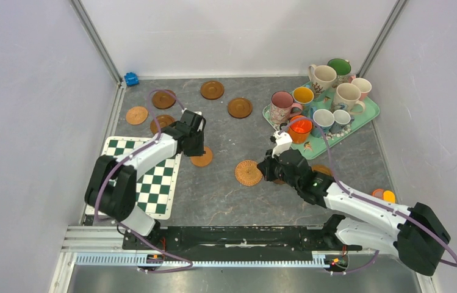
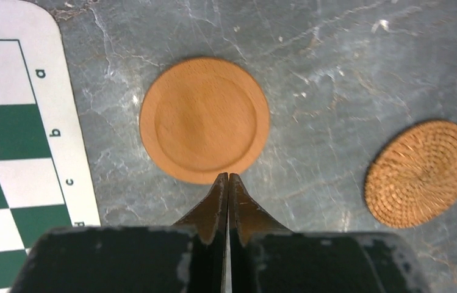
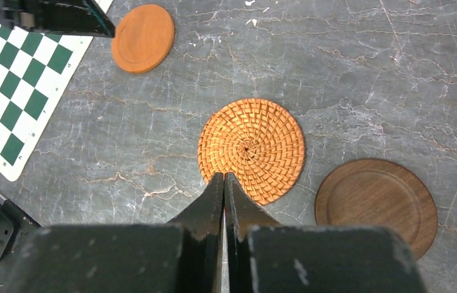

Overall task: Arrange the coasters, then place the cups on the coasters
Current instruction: Move the coaster to the center of the board.

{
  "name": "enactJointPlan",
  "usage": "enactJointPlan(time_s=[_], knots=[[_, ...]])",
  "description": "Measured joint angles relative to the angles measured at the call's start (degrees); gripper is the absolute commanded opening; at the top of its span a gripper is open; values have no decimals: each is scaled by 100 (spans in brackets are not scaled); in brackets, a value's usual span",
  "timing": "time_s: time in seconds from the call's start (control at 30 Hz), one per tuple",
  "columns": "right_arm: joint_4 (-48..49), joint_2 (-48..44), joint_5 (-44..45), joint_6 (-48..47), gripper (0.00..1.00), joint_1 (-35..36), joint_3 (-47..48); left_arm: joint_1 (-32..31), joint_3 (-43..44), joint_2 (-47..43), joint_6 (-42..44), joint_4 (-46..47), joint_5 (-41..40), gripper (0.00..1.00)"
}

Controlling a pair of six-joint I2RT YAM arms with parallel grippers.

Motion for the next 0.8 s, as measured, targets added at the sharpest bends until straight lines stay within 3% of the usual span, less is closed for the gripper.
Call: enactJointPlan(time_s=[0.37,0.8], knots=[[-127,-323,-76,-4,0,0,-125,37,96,1005,-59,127,109,2],[-254,-306,13,-37,0,0,-243,-85,-144,942,-444,498,828,2]])
